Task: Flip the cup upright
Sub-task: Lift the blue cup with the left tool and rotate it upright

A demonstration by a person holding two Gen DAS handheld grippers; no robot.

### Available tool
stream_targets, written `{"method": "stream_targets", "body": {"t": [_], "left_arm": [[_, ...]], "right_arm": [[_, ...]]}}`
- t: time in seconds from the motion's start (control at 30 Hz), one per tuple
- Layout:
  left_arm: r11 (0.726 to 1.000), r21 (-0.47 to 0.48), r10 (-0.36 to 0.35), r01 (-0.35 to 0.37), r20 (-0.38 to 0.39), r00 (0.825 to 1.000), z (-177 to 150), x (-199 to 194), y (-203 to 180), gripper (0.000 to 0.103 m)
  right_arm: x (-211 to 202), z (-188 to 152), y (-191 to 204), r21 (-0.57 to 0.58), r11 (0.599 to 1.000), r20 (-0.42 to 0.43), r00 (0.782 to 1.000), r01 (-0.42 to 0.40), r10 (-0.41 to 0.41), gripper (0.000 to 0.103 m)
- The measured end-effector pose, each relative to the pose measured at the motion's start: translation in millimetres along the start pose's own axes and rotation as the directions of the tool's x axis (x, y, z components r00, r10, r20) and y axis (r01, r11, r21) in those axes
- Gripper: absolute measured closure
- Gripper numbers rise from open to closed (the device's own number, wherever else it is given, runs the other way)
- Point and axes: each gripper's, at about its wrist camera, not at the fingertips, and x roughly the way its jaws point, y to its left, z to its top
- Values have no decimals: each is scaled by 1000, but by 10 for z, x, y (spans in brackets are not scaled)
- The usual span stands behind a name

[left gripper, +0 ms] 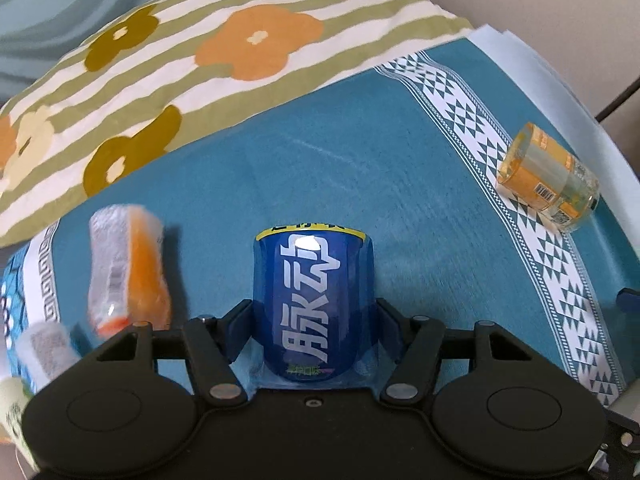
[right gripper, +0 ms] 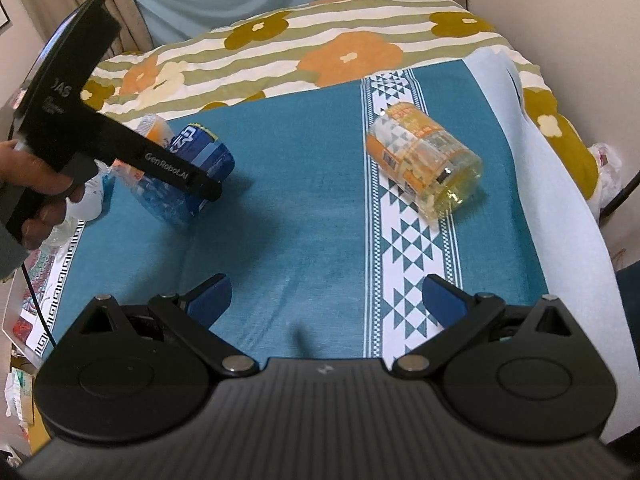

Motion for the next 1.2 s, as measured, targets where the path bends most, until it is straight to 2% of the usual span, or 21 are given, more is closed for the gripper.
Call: {"method": "stream_targets", "body": {"t": [0.2, 0.33, 0.67, 0.8, 0.9, 1.2], "left_arm": [[995, -99, 5, 0, 49, 999, -250, -286, 100, 35], [981, -191, -21, 33, 66, 998, -480, -452, 162, 35], [947, -315, -49, 61, 45, 998, -1077, -530, 139, 35], [950, -312, -16, 31, 50, 999, -1220, -468, 76, 35], [942, -334, -19, 36, 53, 998, -1280, -385, 98, 35], [943, -333, -7, 25, 58, 998, -1280, -215, 125, 35]], "right_arm": [[-89, 32, 105, -27, 1000, 15, 1000, -8, 9, 0], [-168, 44, 178, -44, 999, 24, 1000, -18, 19, 0], [-242, -94, 425, -108, 993, 5, 999, -50, 51, 0], [-249, -162, 498, -112, 992, -4, 998, -57, 57, 0], [-236, -219, 535, -117, 992, -11, 998, -56, 55, 0], [-200, -336, 573, -119, 992, -36, 999, -40, 36, 0]]}}
